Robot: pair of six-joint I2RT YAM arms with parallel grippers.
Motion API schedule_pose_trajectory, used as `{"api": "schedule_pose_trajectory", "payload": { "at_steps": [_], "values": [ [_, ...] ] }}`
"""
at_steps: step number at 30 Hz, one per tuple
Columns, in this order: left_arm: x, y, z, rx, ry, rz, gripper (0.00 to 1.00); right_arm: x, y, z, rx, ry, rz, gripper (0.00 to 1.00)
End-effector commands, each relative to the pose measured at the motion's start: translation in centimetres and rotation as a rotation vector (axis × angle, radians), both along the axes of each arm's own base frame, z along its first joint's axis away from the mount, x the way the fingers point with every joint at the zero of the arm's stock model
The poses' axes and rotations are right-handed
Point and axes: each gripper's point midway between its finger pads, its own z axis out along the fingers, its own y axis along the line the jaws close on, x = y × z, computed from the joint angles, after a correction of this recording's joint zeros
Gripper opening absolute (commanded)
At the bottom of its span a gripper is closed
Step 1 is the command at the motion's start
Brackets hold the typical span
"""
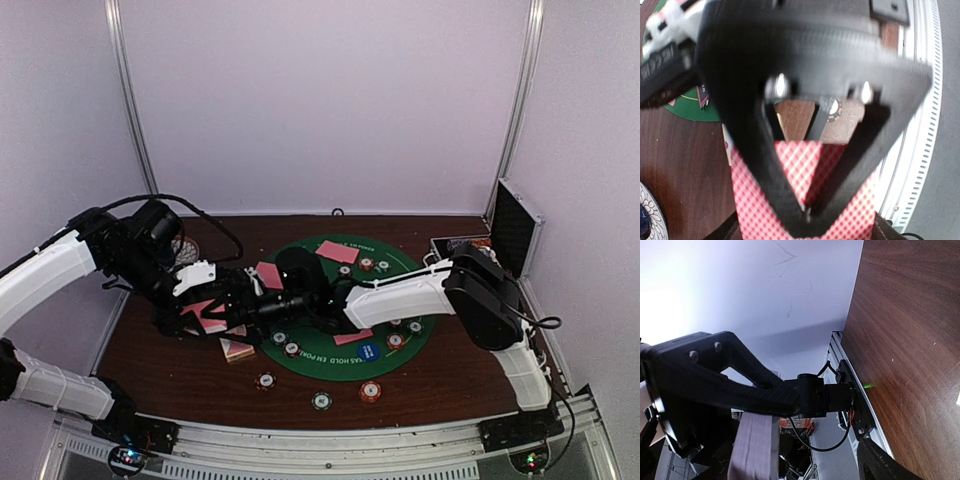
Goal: Distribute texas hold em gaming equipment
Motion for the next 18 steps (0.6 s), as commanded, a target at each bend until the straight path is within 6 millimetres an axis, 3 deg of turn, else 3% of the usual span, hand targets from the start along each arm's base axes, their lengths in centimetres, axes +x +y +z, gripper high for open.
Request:
{"api": "schedule_pose_trajectory", "payload": {
  "at_steps": [1, 11, 18],
  "values": [
    [0.3, -0.5, 1.5, -0.052, -0.041, -0.008, 0.0, 0.5, -2.1, 0.3, -0.022, 0.003, -0.014, 0.73],
    [0.3, -0.5, 1.4, -0.052, -0.039, -0.006, 0.0, 0.7, -3.9, 1.8, -0.024, -0.017, -0.017, 0.64],
    [0.2, -0.5, 1.3, -0.049, -0.037, -0.006, 0.0, 0.9, -5.1, 4.7, 0.006, -0.036, -0.026, 0.57]
  ]
}}
